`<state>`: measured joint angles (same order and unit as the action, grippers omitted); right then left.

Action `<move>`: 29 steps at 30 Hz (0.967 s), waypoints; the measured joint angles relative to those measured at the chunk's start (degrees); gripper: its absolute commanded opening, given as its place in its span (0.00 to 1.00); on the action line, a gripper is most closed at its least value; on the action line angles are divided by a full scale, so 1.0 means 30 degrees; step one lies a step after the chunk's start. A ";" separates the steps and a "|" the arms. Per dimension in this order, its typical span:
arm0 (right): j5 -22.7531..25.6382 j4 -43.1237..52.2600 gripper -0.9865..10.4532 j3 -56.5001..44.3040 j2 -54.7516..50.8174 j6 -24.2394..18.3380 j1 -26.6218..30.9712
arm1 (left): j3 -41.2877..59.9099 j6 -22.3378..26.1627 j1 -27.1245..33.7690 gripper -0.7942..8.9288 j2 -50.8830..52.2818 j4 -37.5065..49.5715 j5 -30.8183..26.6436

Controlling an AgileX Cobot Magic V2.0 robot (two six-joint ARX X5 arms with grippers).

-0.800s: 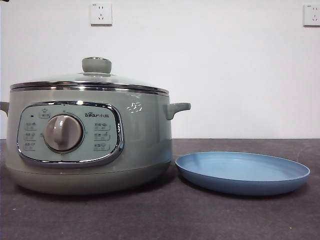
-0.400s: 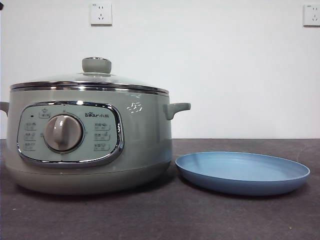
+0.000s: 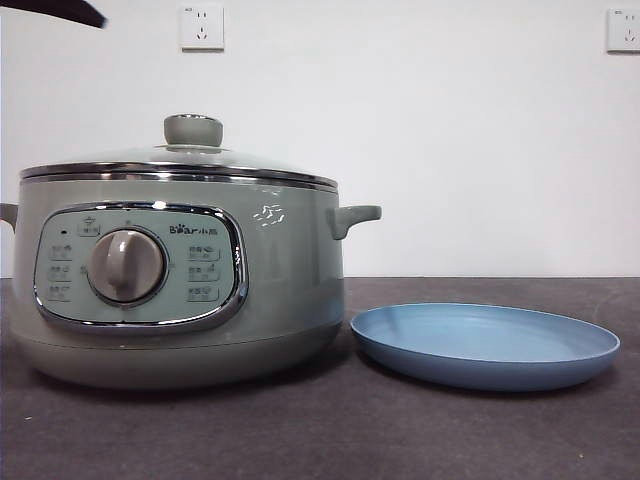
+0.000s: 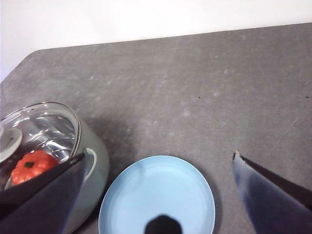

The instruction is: Take the pumpkin out from the steamer,put the pumpkin in the blue plate,close the lid

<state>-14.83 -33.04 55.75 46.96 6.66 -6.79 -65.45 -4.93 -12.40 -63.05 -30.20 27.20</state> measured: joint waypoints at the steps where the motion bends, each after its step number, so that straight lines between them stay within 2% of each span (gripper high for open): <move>1: 0.0000 -0.0029 0.52 0.0000 0.0000 0.0022 0.0000 | -0.0262 0.0197 -0.0379 0.55 -0.0437 -0.0007 -0.0452; 4: 0.0000 -0.0313 0.52 0.0000 0.0000 0.0058 0.0000 | -0.0867 0.0678 -0.1311 0.55 -0.1661 -0.0080 -0.1559; 9: 0.0007 -0.0852 0.52 0.0000 0.0000 0.0066 0.0000 | -0.1217 0.0998 -0.2390 0.55 -0.3388 -0.0095 -0.2215; 15: 0.0007 -0.1137 0.52 0.0000 0.0000 0.0066 0.0000 | -0.1217 0.1734 -0.3490 0.55 -0.4998 -0.0474 -0.4357; 21: 0.0007 -0.1217 0.52 0.0000 0.0000 0.0073 0.0000 | -0.1217 0.2047 -0.4051 0.55 -0.5821 -0.1005 -0.4648; 25: 0.0007 -0.1253 0.52 0.0000 0.0000 0.0117 0.0000 | -0.1217 0.2310 -0.4226 0.54 -0.5887 -0.1290 -0.5581; 27: 0.0000 -0.1253 0.52 0.0000 0.0000 0.0131 0.0000 | -0.1217 0.2368 -0.4262 0.47 -0.5887 -0.1406 -0.5916; 29: 0.0000 -0.1260 0.52 0.0000 0.0007 0.0131 0.0000 | -0.1217 0.2455 -0.4262 0.34 -0.5887 -0.1450 -0.6018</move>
<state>-14.83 -36.82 55.75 46.98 7.05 -6.79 -69.10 2.44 -25.19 -80.71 -34.54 9.15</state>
